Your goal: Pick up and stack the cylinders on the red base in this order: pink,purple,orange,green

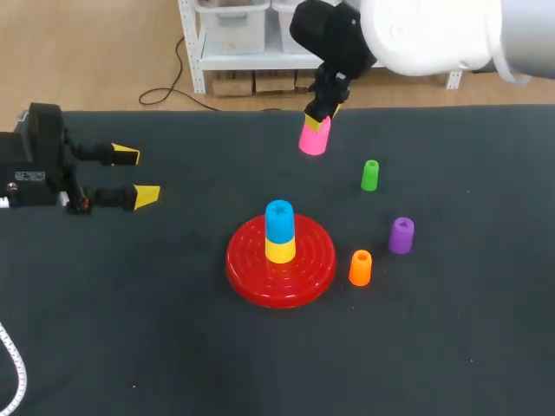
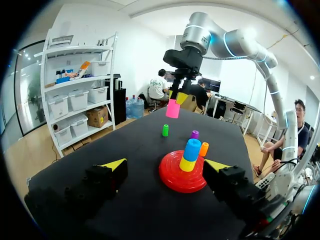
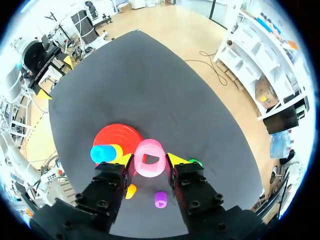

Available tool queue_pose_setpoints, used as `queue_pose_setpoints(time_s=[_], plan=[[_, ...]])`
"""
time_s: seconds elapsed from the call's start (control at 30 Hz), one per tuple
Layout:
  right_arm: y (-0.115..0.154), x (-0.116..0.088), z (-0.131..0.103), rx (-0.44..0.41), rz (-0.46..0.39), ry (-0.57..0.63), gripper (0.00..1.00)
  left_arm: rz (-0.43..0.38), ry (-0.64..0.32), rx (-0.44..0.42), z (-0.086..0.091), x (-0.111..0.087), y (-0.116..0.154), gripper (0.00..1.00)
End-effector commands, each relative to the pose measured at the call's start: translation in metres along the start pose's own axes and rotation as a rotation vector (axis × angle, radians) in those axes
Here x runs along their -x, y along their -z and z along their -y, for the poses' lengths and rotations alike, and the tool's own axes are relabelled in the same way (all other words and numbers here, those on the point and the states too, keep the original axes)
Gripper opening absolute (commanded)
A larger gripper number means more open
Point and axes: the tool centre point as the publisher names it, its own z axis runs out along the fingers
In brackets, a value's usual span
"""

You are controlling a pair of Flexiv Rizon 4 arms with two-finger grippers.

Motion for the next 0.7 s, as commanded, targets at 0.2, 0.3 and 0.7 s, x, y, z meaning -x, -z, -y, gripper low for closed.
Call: queue_pose_setpoints(time_s=[0.2, 0.3, 0.7], plan=[[0.0, -0.002, 0.0, -0.001, 0.005, 0.0, 0.0, 0.009, -0.003, 0.004, 0.0, -0.002, -0.001, 1.0], [0.0, -0.002, 0.0, -0.001, 0.005, 0.0, 0.0, 0.009, -0.003, 0.004, 0.0, -0.002, -0.001, 1.0], [-0.018, 0.028, -0.025, 0.034, -0.186, 0.158, 0.0, 0.009, -0.003, 0.004, 0.0, -0.002, -0.001, 1.0]])
